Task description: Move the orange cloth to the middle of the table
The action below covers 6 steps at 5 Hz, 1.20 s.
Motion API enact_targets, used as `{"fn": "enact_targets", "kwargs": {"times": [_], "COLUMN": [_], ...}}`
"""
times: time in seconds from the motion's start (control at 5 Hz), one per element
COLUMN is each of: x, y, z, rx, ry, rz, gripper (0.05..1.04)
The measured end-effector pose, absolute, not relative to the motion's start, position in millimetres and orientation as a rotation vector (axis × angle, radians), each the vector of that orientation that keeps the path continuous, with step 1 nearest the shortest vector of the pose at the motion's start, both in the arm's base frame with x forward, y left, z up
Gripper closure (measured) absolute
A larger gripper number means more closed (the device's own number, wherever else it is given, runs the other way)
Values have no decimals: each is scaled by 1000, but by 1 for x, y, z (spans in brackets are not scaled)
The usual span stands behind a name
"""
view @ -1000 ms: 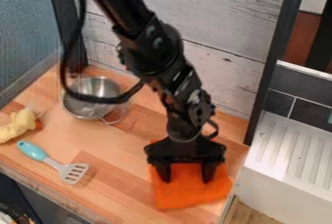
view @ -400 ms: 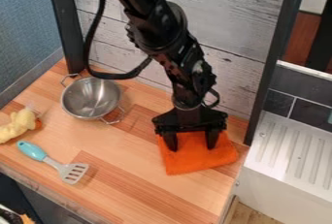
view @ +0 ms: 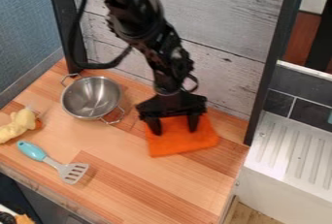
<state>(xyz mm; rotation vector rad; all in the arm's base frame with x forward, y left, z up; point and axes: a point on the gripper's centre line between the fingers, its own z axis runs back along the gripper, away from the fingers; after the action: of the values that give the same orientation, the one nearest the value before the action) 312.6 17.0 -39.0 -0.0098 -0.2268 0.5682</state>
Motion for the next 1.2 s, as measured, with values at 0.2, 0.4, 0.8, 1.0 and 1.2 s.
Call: {"fn": "enact_targets", "kwargs": {"times": [0.2,0.4,0.8,1.0,1.2], "x": [313,311,309,309,312], "y": [37,50,52,52,53], "z": [-39,-39,-38,-24,1], "rx": [-3,14,10,3,-2], "ry": [-219,-218,-201,-218,-259], "rz": [599,620,612,608,618], "gripper": [85,85,85,87,85]}}
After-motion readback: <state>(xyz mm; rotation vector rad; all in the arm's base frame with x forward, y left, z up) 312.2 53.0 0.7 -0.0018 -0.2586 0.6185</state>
